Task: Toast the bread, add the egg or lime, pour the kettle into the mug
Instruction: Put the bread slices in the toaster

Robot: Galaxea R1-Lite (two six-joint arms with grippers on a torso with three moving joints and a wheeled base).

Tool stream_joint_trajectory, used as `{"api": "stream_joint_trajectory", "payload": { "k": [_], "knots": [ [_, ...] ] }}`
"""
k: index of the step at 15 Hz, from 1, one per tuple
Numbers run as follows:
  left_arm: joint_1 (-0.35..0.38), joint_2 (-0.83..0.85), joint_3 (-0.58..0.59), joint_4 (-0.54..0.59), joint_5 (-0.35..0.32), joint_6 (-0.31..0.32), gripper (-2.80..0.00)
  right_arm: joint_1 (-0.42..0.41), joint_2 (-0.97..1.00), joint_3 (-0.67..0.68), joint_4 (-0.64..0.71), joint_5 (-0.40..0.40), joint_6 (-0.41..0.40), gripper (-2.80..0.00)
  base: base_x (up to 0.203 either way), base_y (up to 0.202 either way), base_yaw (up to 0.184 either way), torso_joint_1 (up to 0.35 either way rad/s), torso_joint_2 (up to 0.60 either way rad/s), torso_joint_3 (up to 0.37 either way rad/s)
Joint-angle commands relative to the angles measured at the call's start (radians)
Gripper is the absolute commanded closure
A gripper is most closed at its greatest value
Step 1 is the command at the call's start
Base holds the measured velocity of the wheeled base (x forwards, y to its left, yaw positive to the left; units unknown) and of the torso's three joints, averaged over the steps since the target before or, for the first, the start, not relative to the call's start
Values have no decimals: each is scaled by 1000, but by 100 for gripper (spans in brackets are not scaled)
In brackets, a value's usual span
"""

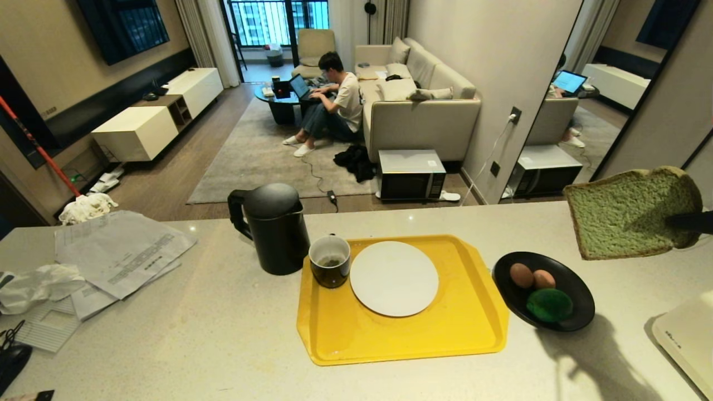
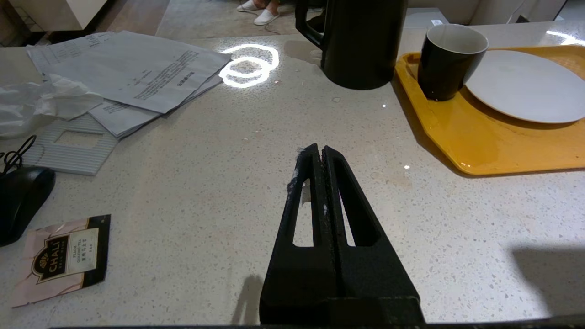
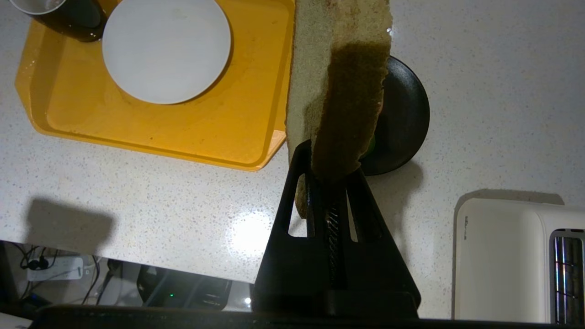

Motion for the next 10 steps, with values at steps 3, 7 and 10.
{"api": "stream_joint_trajectory", "payload": {
  "k": [3, 7, 10],
  "knots": [
    [0, 1, 0, -2, 0, 0, 0, 0, 7, 0, 3, 1, -1, 0, 0, 0, 0, 91, -160, -74],
    [0, 0, 0, -1, 0, 0, 0, 0, 9, -1, 2, 0, -1, 0, 0, 0, 0, 76, -150, -71],
    [0, 0, 0, -2, 0, 0, 0, 0, 13, -4, 2, 0, -1, 0, 0, 0, 0, 78, -138, -68]
  ]
}}
